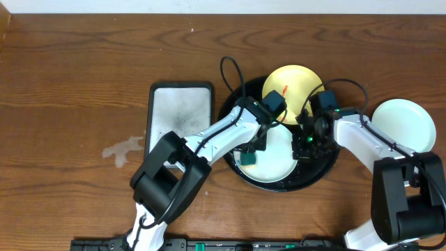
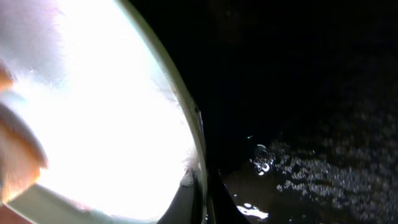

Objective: Clean dirty plates on tray and stack at the side
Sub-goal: 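Scrub the pale green plate with the sponge while right gripper holds it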

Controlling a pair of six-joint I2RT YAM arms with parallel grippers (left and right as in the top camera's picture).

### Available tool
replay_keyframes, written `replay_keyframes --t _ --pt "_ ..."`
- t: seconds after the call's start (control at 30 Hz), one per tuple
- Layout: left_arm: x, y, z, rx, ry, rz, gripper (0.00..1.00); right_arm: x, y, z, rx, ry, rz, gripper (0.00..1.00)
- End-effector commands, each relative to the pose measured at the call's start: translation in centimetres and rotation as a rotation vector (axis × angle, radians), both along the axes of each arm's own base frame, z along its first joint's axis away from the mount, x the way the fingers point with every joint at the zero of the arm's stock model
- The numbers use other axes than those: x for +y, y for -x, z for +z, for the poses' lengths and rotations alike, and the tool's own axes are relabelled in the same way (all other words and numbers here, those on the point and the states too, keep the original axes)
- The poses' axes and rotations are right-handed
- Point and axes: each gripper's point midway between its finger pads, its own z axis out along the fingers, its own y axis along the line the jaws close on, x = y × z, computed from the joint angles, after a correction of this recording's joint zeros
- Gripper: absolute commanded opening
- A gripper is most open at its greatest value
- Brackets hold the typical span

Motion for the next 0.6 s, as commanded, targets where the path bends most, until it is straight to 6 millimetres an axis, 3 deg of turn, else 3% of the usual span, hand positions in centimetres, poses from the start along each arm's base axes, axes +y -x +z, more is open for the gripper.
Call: replay_keyframes --t 0.0,0.1,0.2,0.3,0.37,0.57 --pt "6.4 -2.8 -1.7 -0.111 -0.267 0.044 0.08 -2.6 0.6 -1.5 0.020 0.141 0.002 0.01" --pt "2.8 -1.3 -2.8 -0.015 -0.084 0.043 0.07 -2.6 0.6 -1.5 0.020 0.141 0.002 0.01" --pt "-3.1 0.6 -3.2 0.111 0.213 0.019 0.07 -2.6 0.6 -1.5 0.020 0.141 0.002 0.01" --pt "-8.8 2.2 -2.1 0.192 0.486 -0.053 0.08 -2.6 0.6 -1.5 0.022 0.141 0.002 0.01" --pt "-10.4 2.9 -1.6 0.208 0.545 -0.087 0.08 -2.6 0.6 -1.5 0.023 0.142 0.002 0.01" --pt "-11.5 5.2 -1.8 0.234 0.526 -0.149 0.08 -2.6 0.6 -1.5 0.023 0.142 0.002 0.01"
